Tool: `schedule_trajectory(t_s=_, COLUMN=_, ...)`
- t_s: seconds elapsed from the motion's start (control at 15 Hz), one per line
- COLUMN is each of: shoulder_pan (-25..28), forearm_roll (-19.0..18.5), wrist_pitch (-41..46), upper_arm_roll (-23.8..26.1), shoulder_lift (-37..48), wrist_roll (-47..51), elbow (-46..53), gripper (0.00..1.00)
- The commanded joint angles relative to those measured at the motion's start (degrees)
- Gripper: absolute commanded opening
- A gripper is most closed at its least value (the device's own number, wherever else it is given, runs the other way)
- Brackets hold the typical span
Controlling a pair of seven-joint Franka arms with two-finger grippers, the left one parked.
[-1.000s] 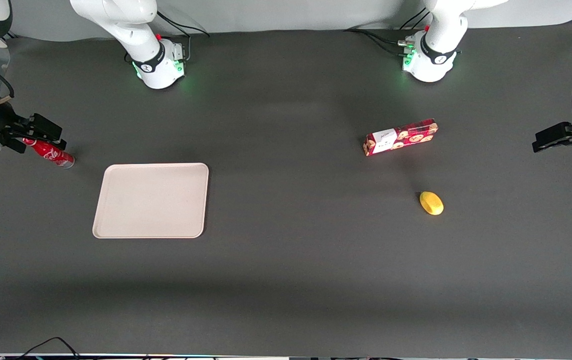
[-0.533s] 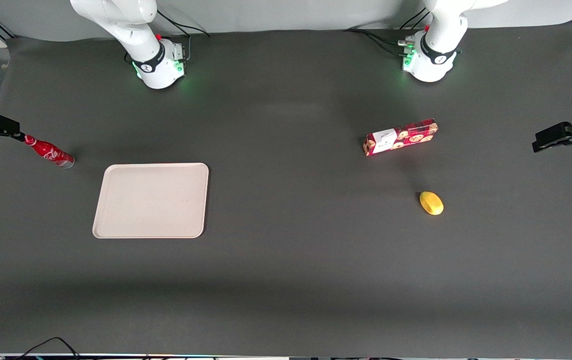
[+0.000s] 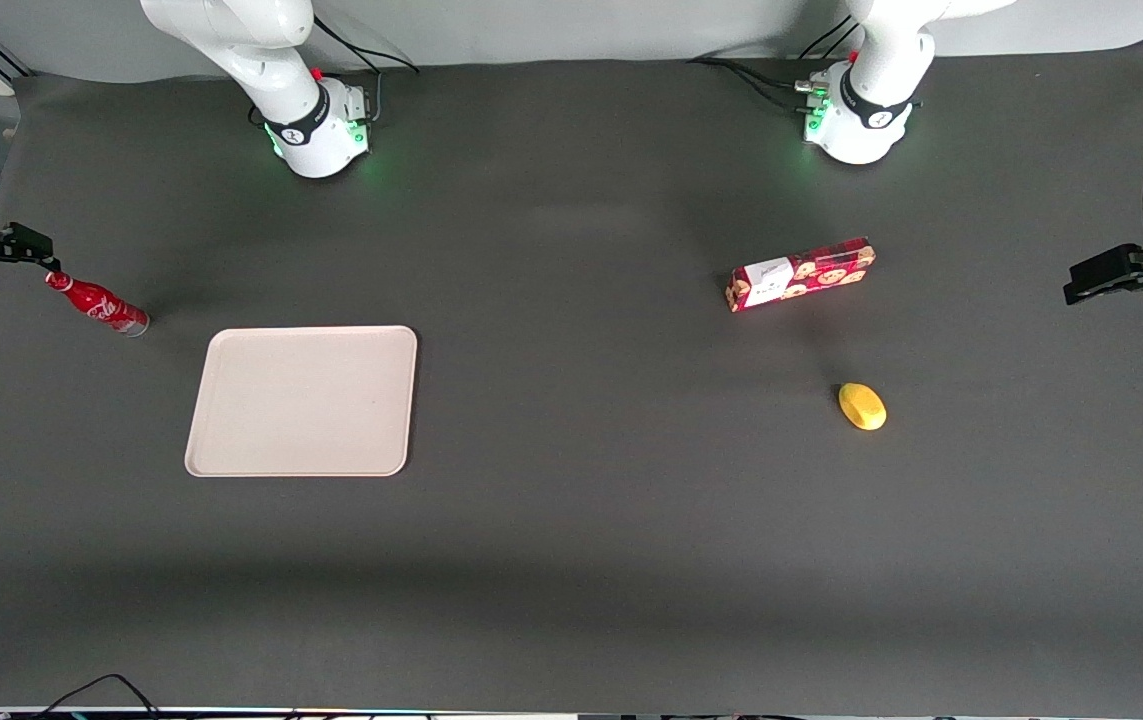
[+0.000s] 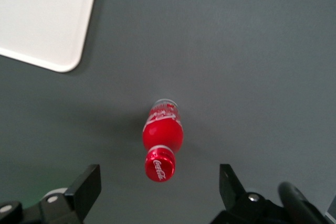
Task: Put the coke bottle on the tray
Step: 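Lower the open right gripper over the red Coca-Cola bottle's cap end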
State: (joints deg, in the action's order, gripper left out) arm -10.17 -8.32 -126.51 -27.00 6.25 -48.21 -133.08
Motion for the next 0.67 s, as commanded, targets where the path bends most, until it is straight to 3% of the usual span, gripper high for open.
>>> schedule_trajectory(t_s=0.0, shoulder_pan=0.5, forearm_roll=-1.35, wrist_pitch=-3.31, upper_arm_roll=-1.74, shoulder_lift=1.41, wrist_roll=-1.62, elbow=-3.59, gripper=1.0)
schedule_trajectory(t_s=0.47, shoulder_pan=0.06, forearm_roll=-0.91, wrist_pitch=-9.28, upper_arm_roll=-2.62, shoulder_lift=-1.41, wrist_roll=-1.71, elbow=-5.79, gripper=1.0)
schedule_trajectory(t_s=0.6, shoulder_pan=0.06, forearm_roll=-0.91, wrist_pitch=-10.07, upper_arm_roll=-2.71, shoulder_lift=-2.02, wrist_roll=-1.71, elbow=-5.79, gripper=0.96)
